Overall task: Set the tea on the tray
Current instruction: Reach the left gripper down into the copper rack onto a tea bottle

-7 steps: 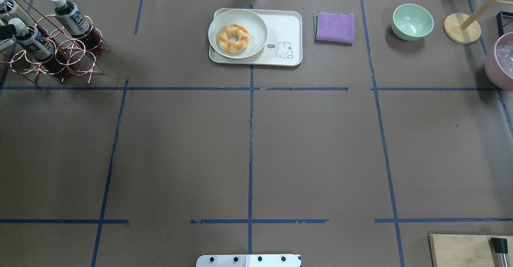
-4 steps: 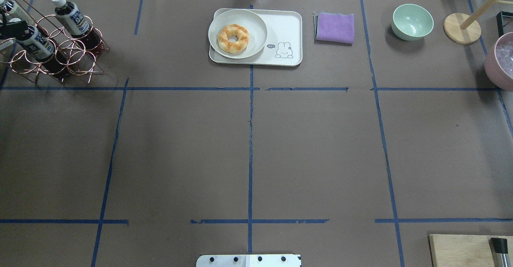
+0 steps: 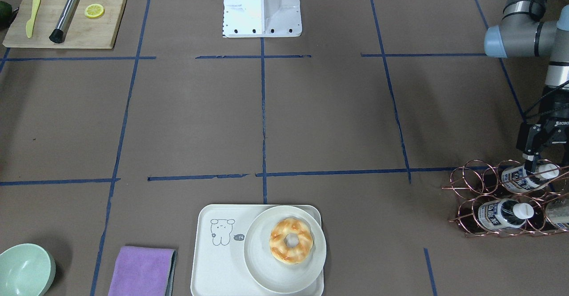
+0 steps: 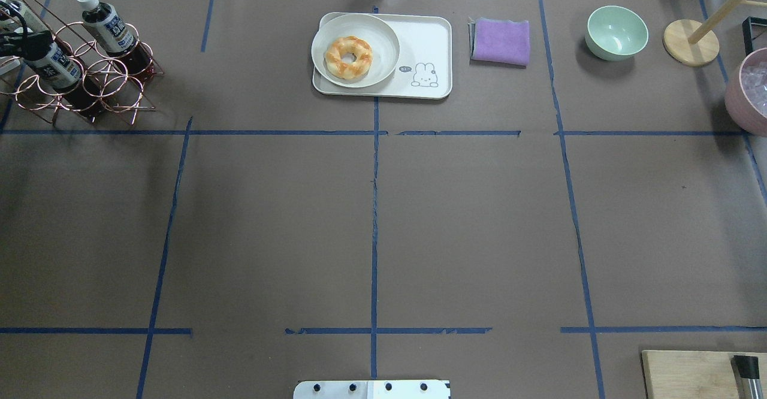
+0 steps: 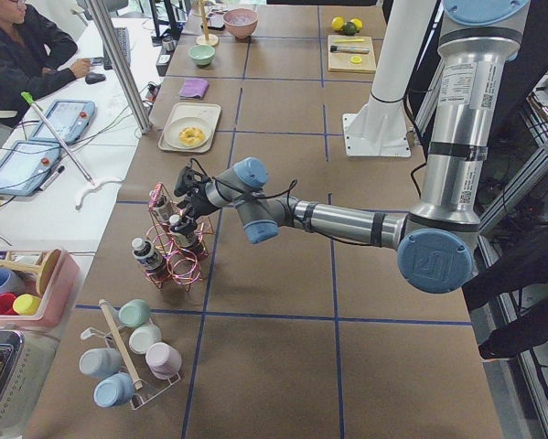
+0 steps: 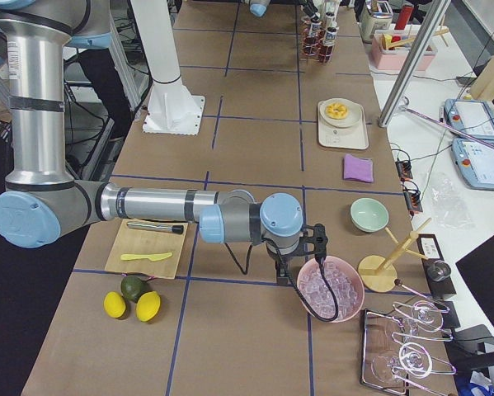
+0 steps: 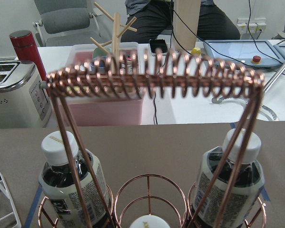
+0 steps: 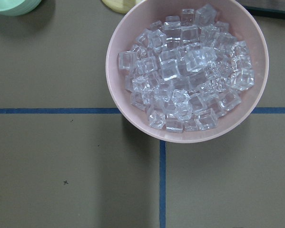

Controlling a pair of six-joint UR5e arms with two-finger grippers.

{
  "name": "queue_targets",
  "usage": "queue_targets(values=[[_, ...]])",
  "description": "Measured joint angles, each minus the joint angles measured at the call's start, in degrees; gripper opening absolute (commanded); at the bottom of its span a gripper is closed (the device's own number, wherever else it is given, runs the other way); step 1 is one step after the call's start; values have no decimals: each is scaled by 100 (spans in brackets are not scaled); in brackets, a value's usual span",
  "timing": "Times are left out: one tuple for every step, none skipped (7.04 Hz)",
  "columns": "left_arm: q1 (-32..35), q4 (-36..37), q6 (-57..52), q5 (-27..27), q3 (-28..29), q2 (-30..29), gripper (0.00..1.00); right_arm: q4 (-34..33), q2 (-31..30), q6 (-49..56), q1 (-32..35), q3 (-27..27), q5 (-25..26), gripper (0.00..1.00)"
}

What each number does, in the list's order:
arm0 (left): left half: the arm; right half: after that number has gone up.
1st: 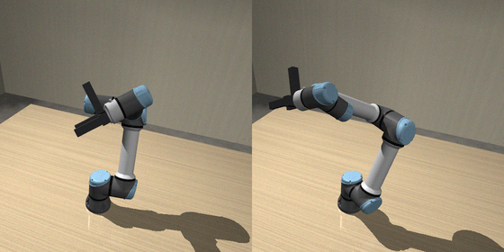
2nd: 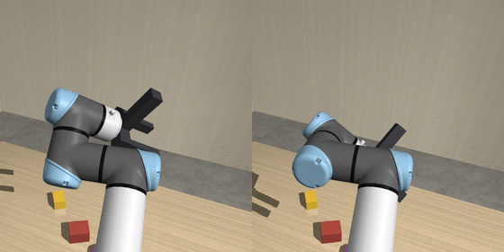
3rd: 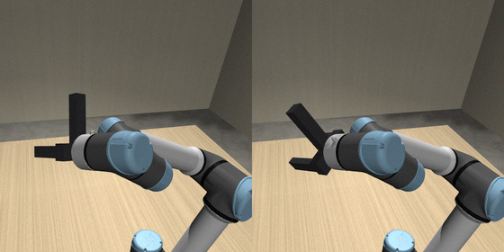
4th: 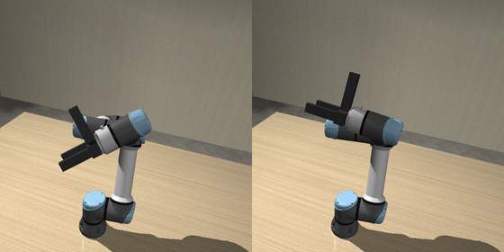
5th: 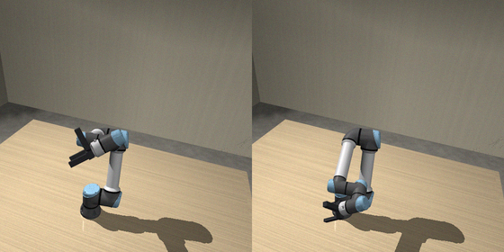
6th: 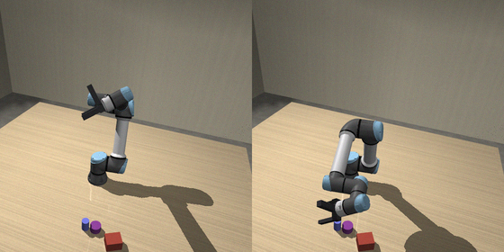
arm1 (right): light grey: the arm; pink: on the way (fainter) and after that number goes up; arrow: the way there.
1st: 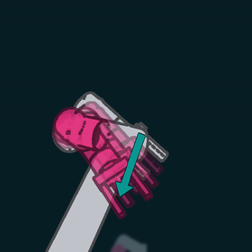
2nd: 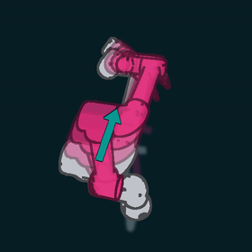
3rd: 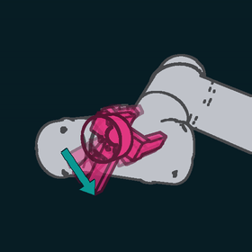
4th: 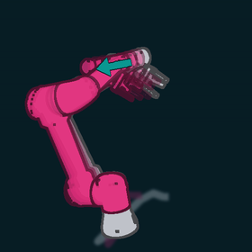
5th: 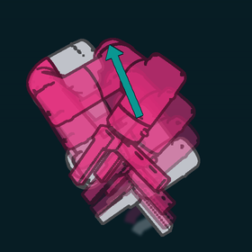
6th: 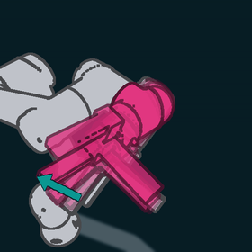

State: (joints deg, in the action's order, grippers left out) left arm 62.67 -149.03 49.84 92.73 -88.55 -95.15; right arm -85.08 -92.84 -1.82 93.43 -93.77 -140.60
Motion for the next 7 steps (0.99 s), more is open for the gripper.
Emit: queue_targets(values=[[0,-2,0,0,61,-29,73,0,2,-13,0,0,-2,100],[0,-3,-1,-1,88,-42,65,2,2,-37,0,-1,-2,100],[0,-3,-3,1,96,-44,55,4,3,-53,0,-3,-3,100],[1,-3,-7,5,94,-45,38,4,3,-63,0,-10,-3,100],[5,-3,-8,7,78,-42,19,5,3,-90,0,-38,-1,100],[8,-3,-12,7,49,-34,5,2,3,-148,0,-90,1,100],[16,-3,-18,21,17,-20,1,1,3,-202,1,-134,-3,100]])
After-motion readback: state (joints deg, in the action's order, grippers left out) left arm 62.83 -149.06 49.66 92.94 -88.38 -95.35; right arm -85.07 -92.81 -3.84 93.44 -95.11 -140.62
